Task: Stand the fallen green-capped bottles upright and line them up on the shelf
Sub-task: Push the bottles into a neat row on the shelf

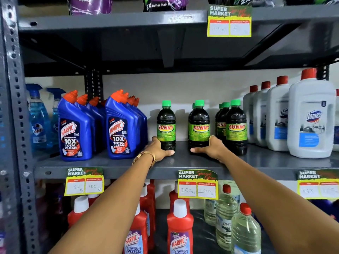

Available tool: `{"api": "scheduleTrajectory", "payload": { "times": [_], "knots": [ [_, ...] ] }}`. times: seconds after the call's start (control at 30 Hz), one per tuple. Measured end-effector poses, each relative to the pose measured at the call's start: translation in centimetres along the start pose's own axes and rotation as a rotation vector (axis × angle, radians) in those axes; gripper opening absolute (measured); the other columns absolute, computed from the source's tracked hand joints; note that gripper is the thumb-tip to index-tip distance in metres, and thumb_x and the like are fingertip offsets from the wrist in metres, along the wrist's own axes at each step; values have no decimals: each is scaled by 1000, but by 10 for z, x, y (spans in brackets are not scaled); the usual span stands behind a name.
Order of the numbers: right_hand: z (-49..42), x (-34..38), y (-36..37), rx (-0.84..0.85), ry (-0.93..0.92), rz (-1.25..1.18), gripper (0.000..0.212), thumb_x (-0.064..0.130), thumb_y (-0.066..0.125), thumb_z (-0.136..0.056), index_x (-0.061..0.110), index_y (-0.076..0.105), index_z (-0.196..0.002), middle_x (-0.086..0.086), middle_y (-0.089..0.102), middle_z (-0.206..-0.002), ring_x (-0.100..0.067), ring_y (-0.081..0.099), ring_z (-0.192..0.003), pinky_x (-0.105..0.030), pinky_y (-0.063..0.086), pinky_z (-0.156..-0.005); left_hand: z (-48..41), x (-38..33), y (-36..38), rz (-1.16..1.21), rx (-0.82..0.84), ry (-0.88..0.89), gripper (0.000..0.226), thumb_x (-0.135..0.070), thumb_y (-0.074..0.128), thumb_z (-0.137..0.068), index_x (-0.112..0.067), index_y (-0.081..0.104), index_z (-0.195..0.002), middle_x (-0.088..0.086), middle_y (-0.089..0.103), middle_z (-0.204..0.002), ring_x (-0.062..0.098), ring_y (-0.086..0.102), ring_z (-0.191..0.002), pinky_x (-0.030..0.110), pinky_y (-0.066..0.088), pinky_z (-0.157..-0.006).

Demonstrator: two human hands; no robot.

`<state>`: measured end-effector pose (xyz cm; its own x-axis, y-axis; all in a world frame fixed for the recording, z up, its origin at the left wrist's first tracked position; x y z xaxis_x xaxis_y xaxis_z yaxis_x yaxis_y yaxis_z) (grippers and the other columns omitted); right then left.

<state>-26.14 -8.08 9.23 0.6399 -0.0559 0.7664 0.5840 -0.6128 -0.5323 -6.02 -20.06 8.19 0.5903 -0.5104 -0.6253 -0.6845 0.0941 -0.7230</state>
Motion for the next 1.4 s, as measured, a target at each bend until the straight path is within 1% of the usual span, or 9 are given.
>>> {"api": "scheduleTrajectory", "payload": {
  "times": [0.13, 0.57, 0.63, 0.73, 1.0, 1.1, 1.23, 1.3, 1.4],
  "knots": [
    [1, 0, -2, -34, 8, 22, 79, 39, 87, -65, -1, 51, -122, -17, 58, -122, -24, 53, -97, -30, 41, -79, 1, -3, -1, -64, -23, -6, 89, -48, 71, -78, -6, 22, -139, 15, 47, -137, 32, 46, -126, 40, 39, -103],
    [2, -1, 0, 23, 1, 52, 59, 38, 84, -70, 12, 40, -101, 3, 47, -86, -18, 49, -90, -28, 39, -76, 0, 1, 0, -70, 10, -31, 86, -51, 69, -79, -8, 28, -141, 14, 46, -139, 31, 47, -126, 41, 41, -104],
    [2, -1, 0, 25, 2, 56, 59, 38, 83, -70, 12, 42, -102, 1, 48, -90, -16, 49, -85, -26, 40, -73, 0, 1, 0, -66, 11, -32, 85, -51, 69, -79, -8, 30, -140, 14, 47, -138, 31, 47, -126, 41, 41, -105],
    [0, -2, 0, 23, -3, 56, 69, 38, 84, -69, 4, 48, -118, -5, 49, -104, -20, 49, -95, -29, 40, -81, -1, 1, 1, -91, -4, -25, 83, -51, 69, -79, -7, 31, -138, 14, 49, -136, 31, 49, -124, 41, 42, -103],
    [-1, -2, -1, -10, -9, 19, 74, 34, 85, -69, 0, 49, -125, -5, 49, -106, -25, 53, -103, -28, 40, -83, 1, 0, 0, -152, -41, -26, 87, -55, 66, -79, -4, 28, -139, 16, 48, -137, 34, 48, -124, 41, 43, -101],
    [1, -1, 0, -4, 0, 30, 75, 35, 85, -69, 0, 49, -125, -5, 50, -105, -22, 51, -98, -29, 40, -82, 2, 2, 1, -133, -26, -41, 98, -55, 65, -80, -3, 15, -146, 18, 42, -143, 35, 43, -129, 45, 39, -107],
    [3, -2, -3, 14, 27, -53, 74, 34, 88, -65, 1, 57, -123, -10, 63, -113, -27, 59, -112, -30, 44, -88, 9, 1, 2, -83, -2, -75, 121, -47, 65, -83, -3, -31, -142, 23, 17, -157, 37, 27, -141, 47, 25, -116],
    [7, -5, -6, 58, 63, -139, 70, 30, 89, -64, 2, 63, -122, -13, 68, -117, -29, 60, -117, -34, 47, -98, 17, -3, -4, -71, -28, -73, 124, -42, 68, -83, -3, -36, -139, 23, 11, -158, 38, 23, -142, 46, 22, -116],
    [22, -8, -17, 151, 47, -150, 44, 22, 88, -66, 5, 71, -103, -5, 72, -97, -22, 66, -104, -27, 50, -87, 40, -8, -13, -128, -116, -65, 113, -38, 67, -85, -3, -21, -146, 25, 13, -156, 42, 24, -140, 48, 24, -113]
  ]
}}
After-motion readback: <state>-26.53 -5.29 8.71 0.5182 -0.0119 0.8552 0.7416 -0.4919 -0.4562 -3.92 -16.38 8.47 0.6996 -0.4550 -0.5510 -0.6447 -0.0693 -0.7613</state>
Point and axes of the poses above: each hand's wrist, its own z-axis away from the middle knuckle, its own y-axis out of the palm, x = y × z, the point moved 10 cm from there along -z, towards the middle knuckle
